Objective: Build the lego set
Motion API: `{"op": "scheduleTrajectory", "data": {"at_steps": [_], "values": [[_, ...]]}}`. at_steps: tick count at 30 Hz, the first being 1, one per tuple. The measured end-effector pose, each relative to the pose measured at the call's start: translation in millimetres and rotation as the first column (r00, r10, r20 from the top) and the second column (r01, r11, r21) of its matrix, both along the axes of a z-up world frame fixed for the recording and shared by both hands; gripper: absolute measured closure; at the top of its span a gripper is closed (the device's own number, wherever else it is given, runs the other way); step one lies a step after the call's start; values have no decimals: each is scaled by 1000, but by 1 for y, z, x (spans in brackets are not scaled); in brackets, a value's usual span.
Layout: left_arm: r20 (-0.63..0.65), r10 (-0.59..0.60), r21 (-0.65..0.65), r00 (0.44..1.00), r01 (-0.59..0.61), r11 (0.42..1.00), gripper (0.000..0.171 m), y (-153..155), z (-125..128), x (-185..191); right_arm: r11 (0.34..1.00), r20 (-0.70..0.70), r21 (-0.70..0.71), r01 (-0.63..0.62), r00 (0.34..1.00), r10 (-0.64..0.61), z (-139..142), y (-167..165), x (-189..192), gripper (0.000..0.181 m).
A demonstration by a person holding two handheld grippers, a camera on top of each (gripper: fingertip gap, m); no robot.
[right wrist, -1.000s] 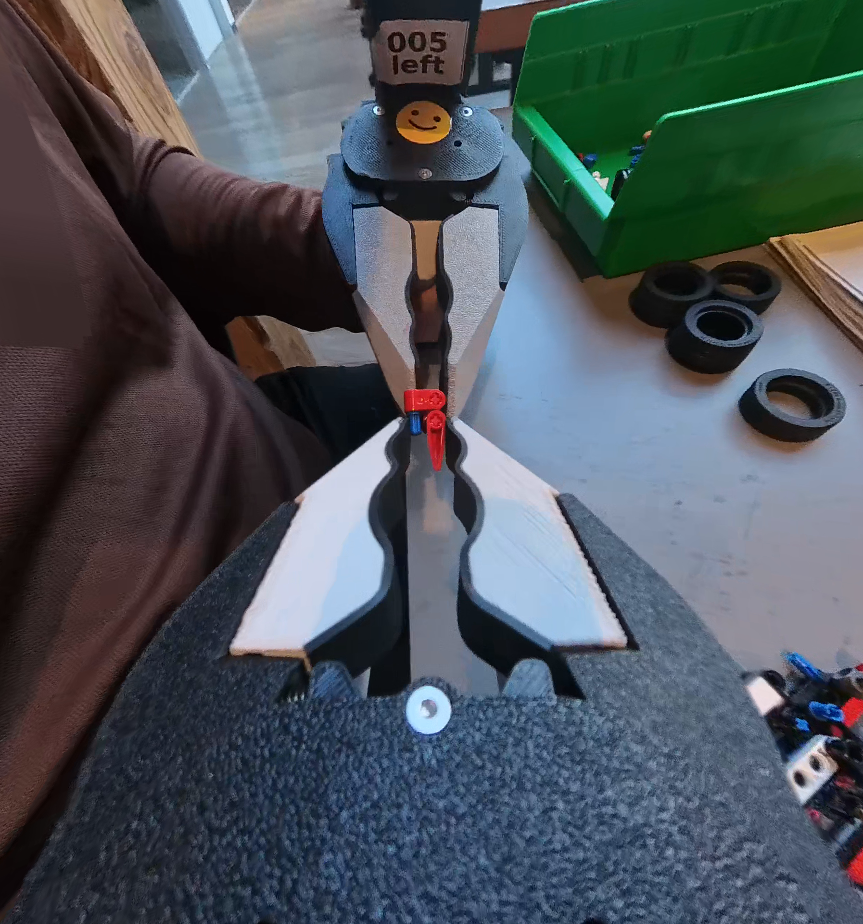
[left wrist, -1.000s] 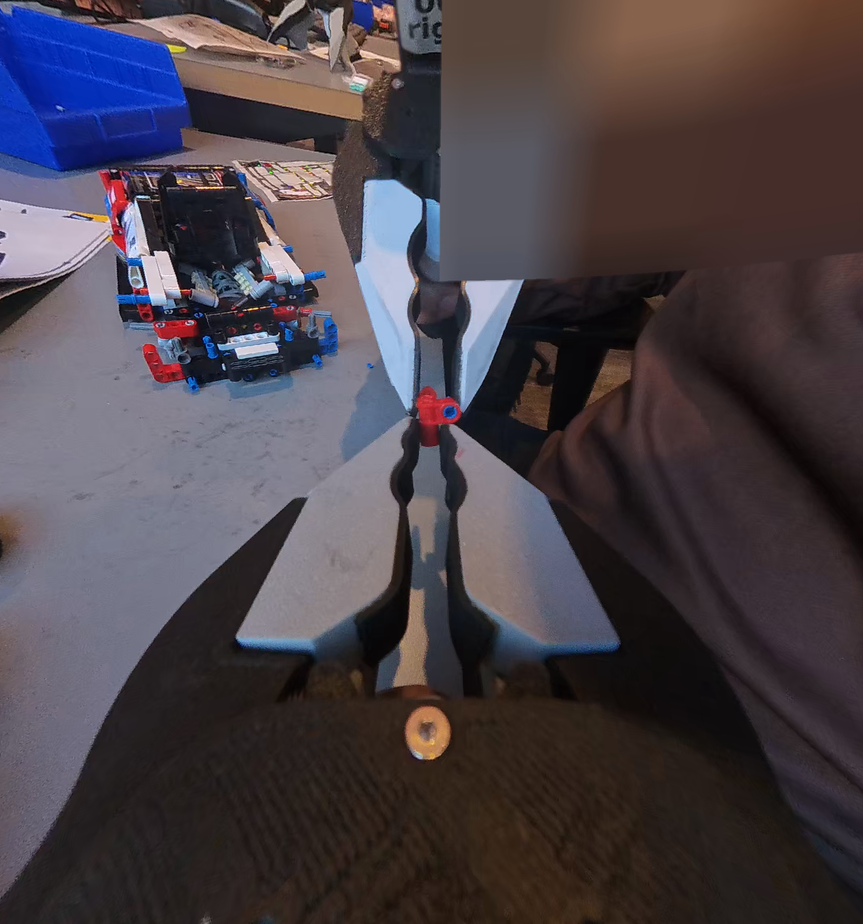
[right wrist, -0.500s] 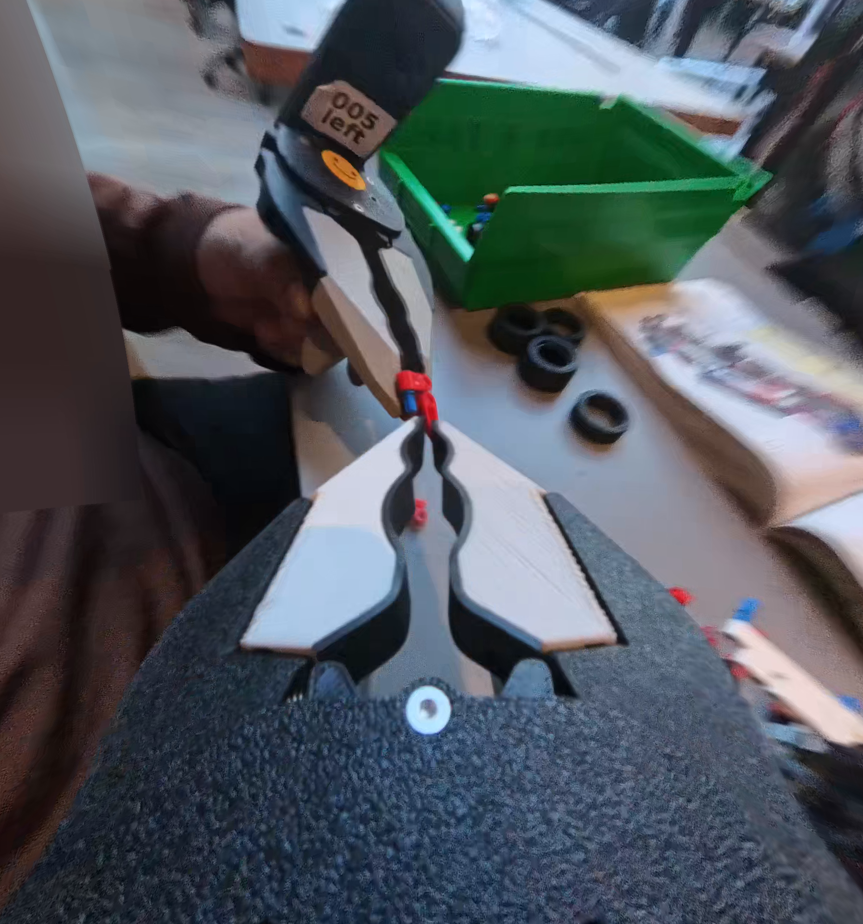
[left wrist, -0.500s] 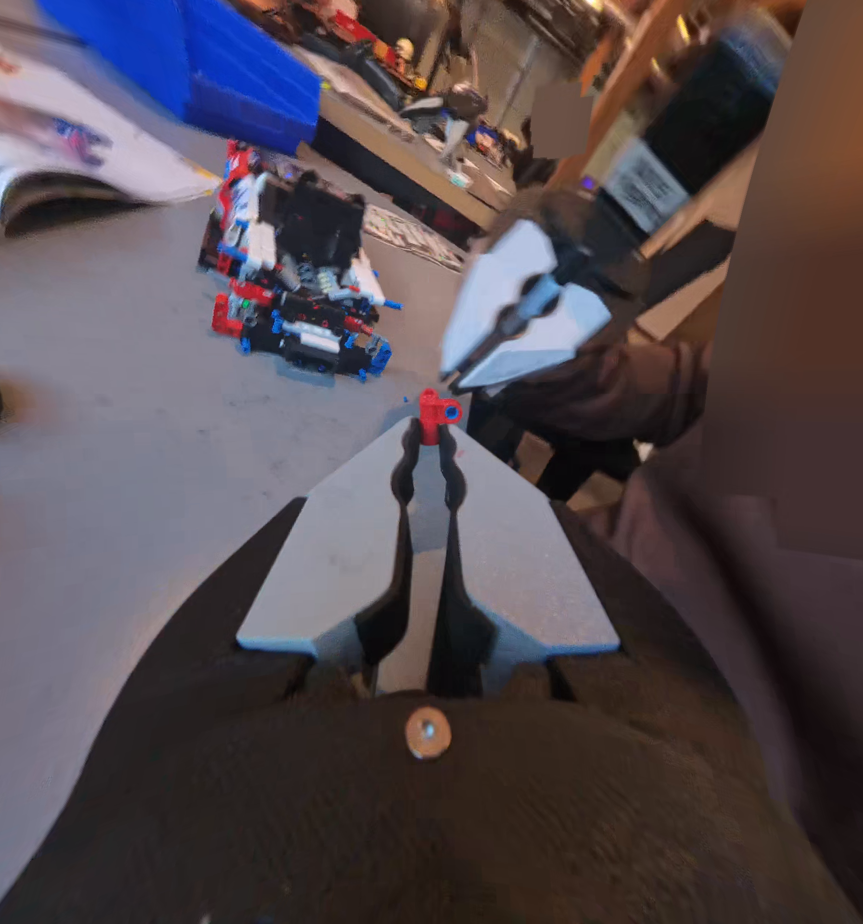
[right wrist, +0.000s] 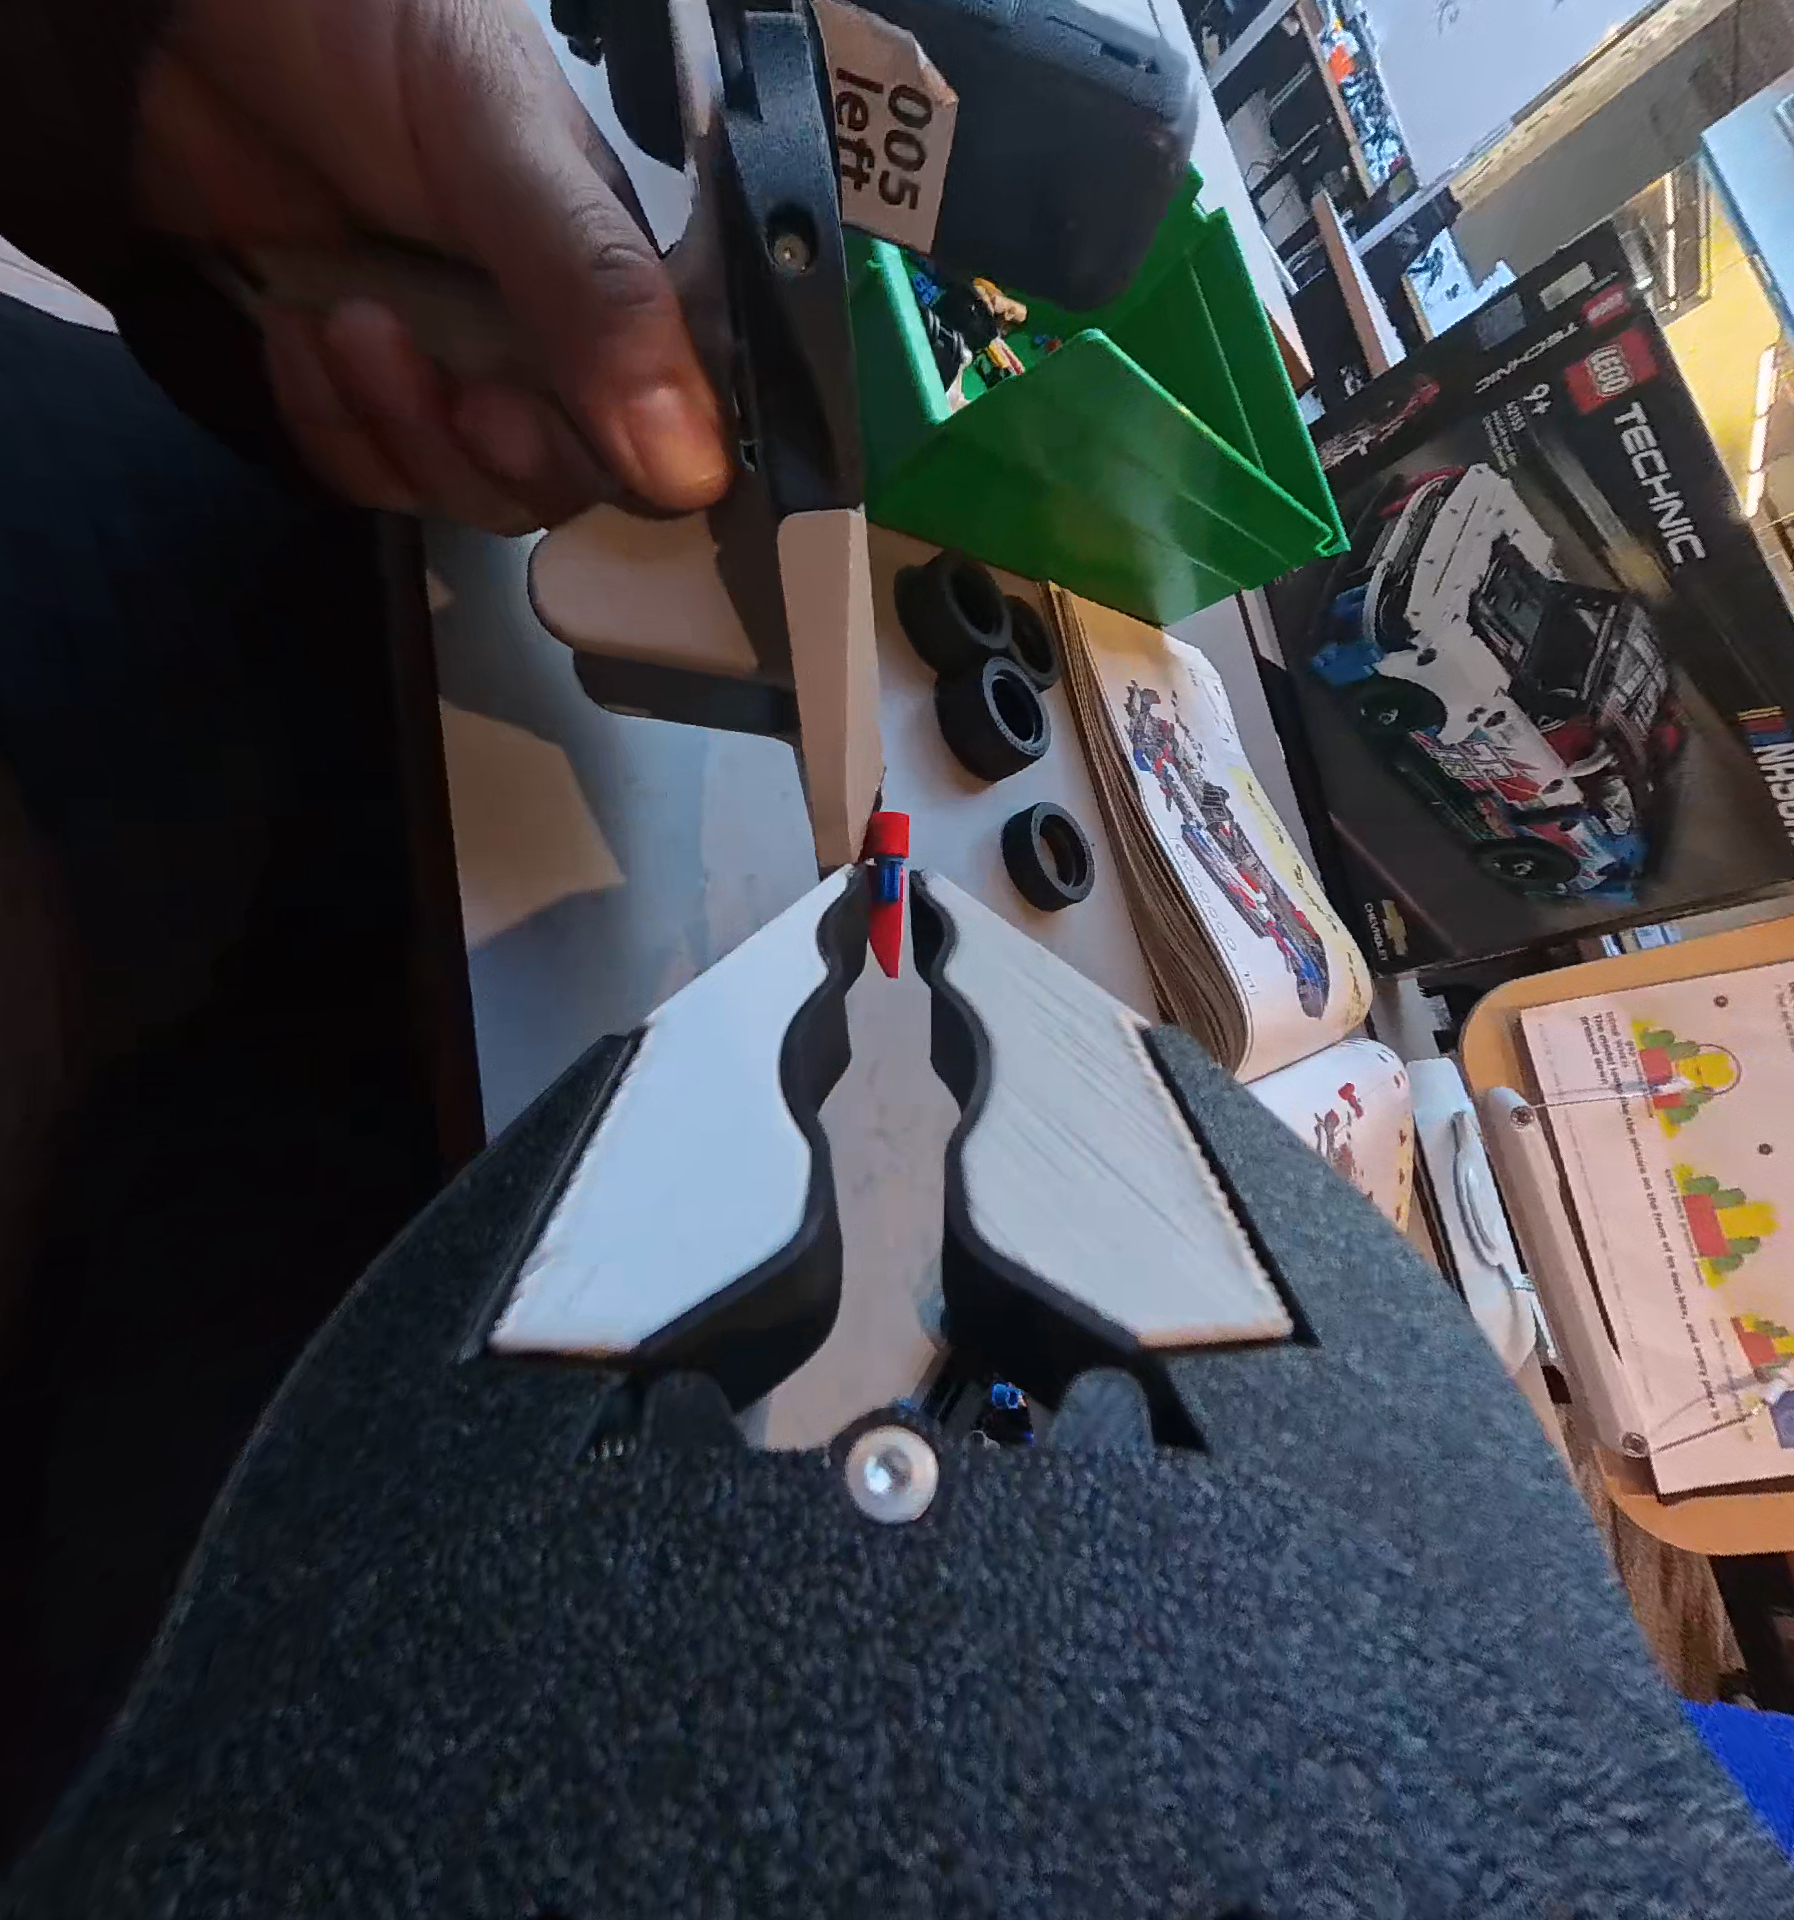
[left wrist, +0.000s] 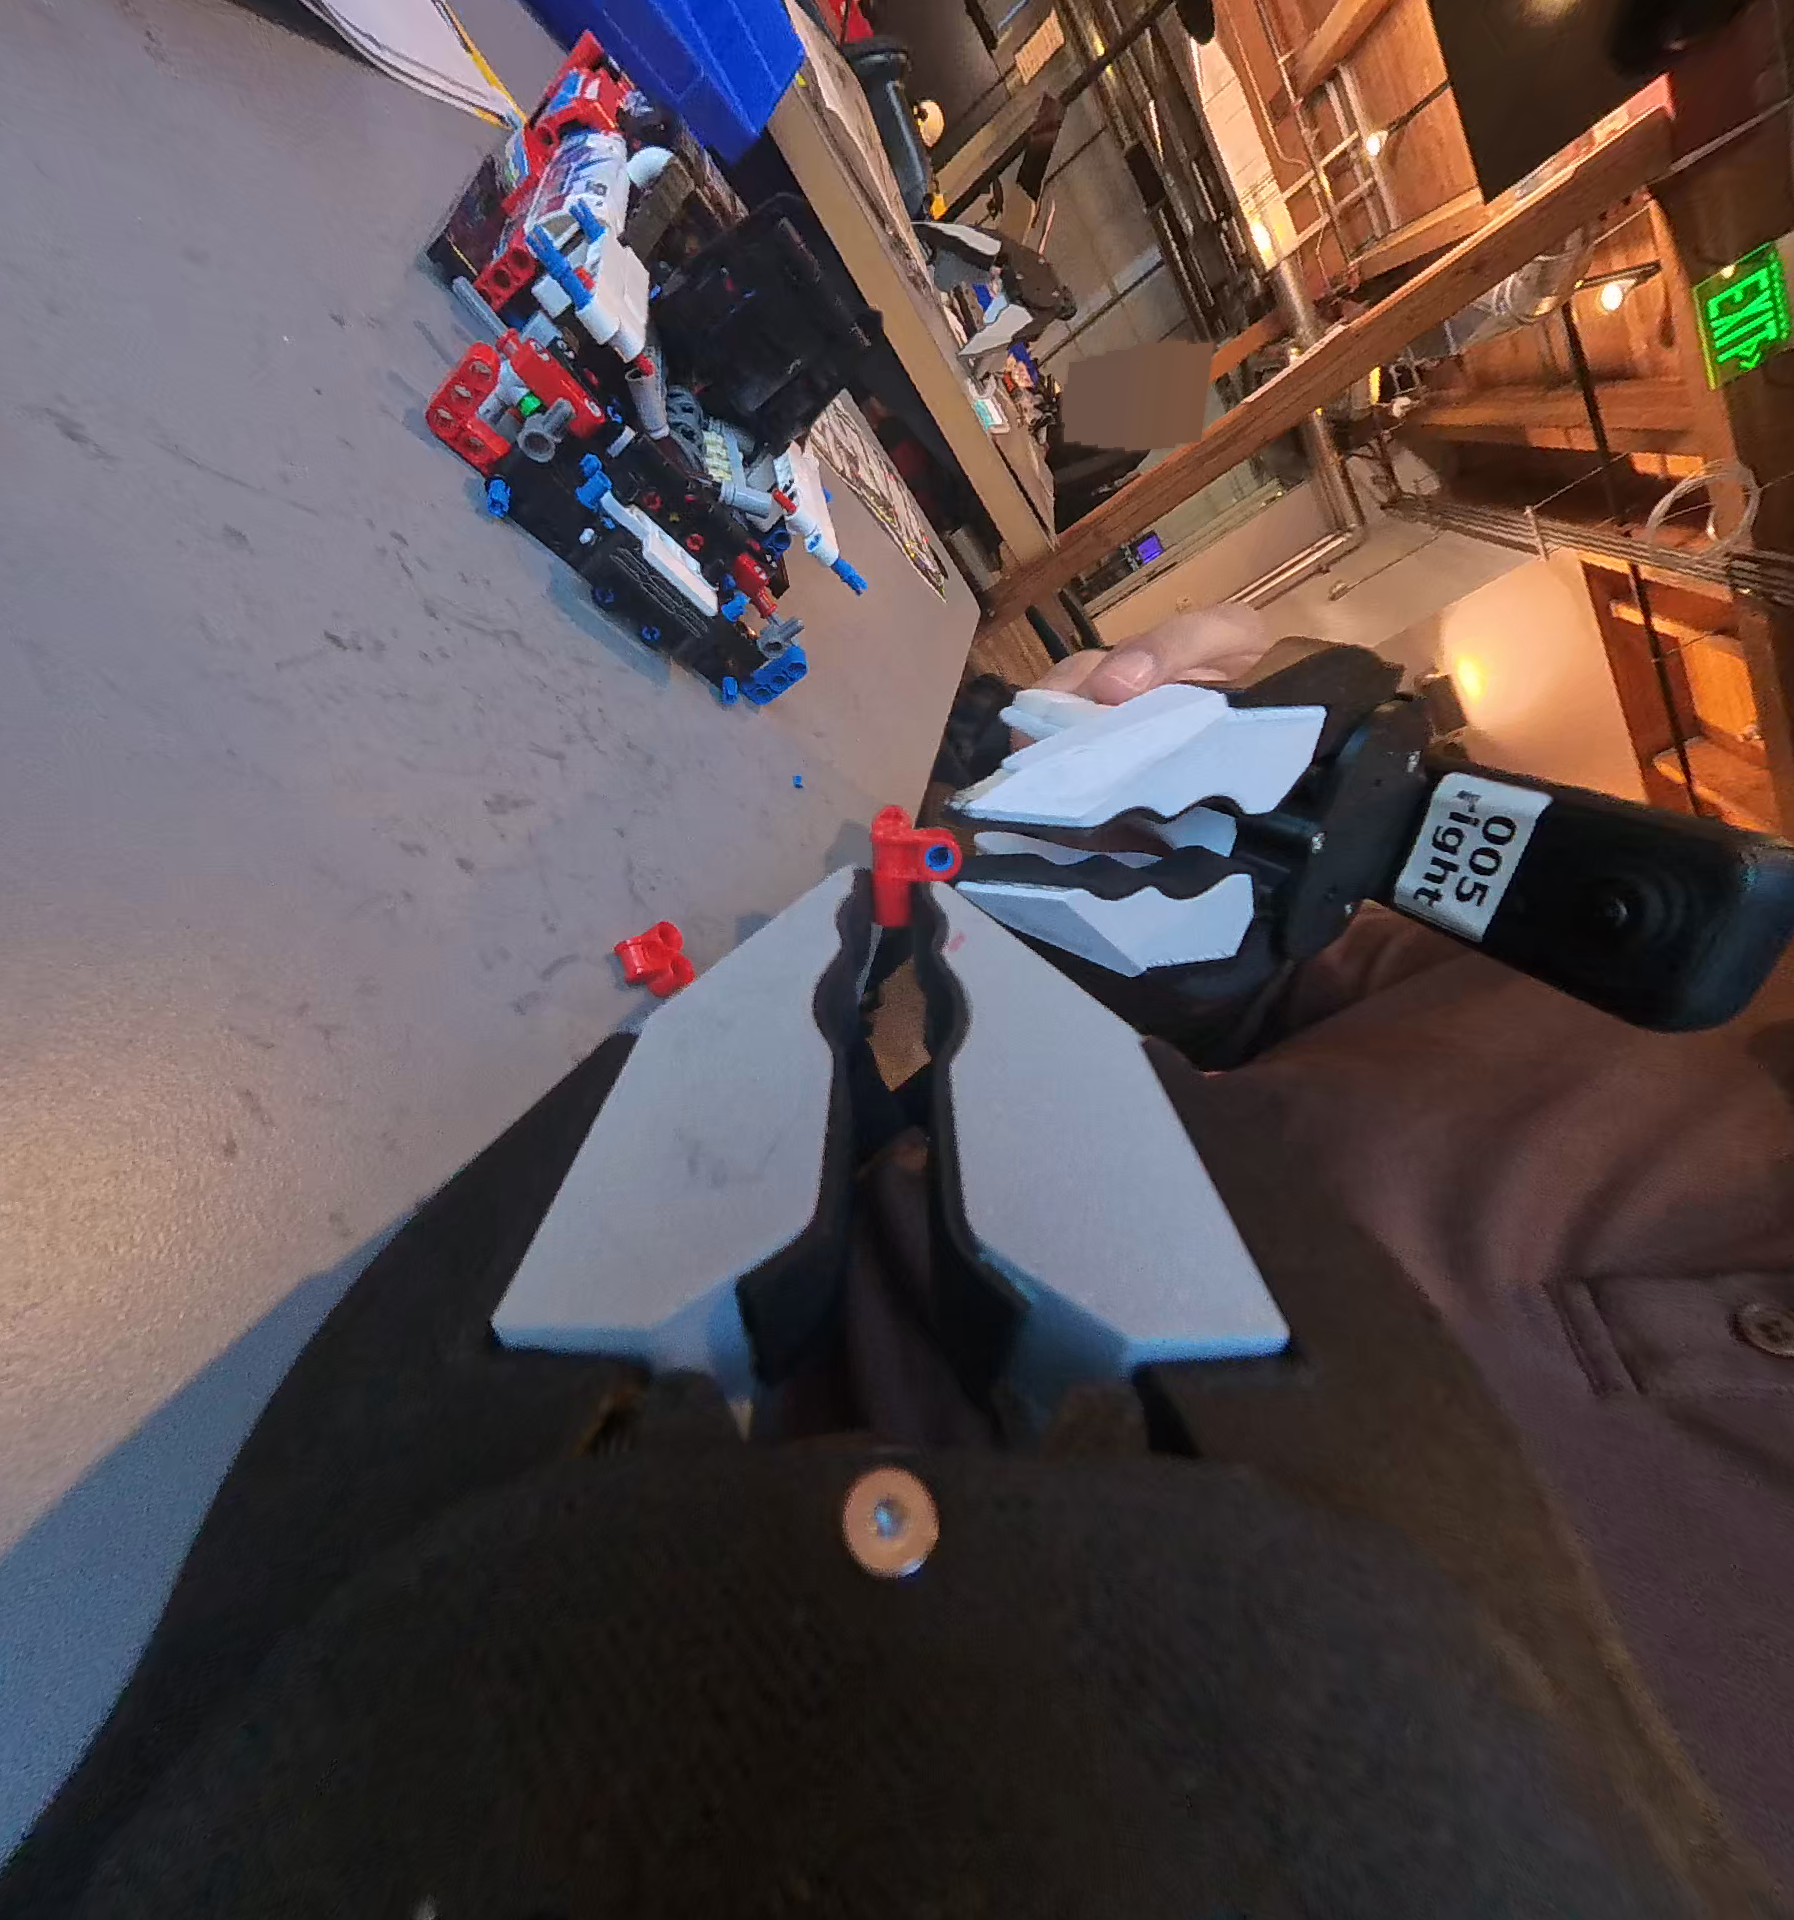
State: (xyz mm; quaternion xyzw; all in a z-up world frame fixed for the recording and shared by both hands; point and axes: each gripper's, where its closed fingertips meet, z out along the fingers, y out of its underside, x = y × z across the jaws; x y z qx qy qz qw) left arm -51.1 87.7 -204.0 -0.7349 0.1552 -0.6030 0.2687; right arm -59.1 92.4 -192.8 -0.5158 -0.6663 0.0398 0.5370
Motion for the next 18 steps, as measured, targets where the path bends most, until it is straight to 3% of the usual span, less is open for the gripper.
{"op": "scheduleTrajectory", "data": {"at_steps": [4, 9, 15, 18], "values": [[-20, -23, -9, 1000, 23, 1000, 167, -2, -5, 1, 999, 43, -17, -31, 999, 32, -6, -3, 0, 177], [-102, -76, 68, 992, 83, 994, 167, -8, -6, 2, 976, -5, -207, -73, 997, 73, -9, -7, 1, 177], [-171, -91, 112, 981, 112, 987, 167, -9, -5, 3, 979, 1, -184, -84, 996, 86, -9, -8, 2, 178], [-207, -103, 178, 973, 141, 974, 166, -10, -7, 2, 929, -40, -358, -92, 996, 84, -10, -11, 3, 178]]}}
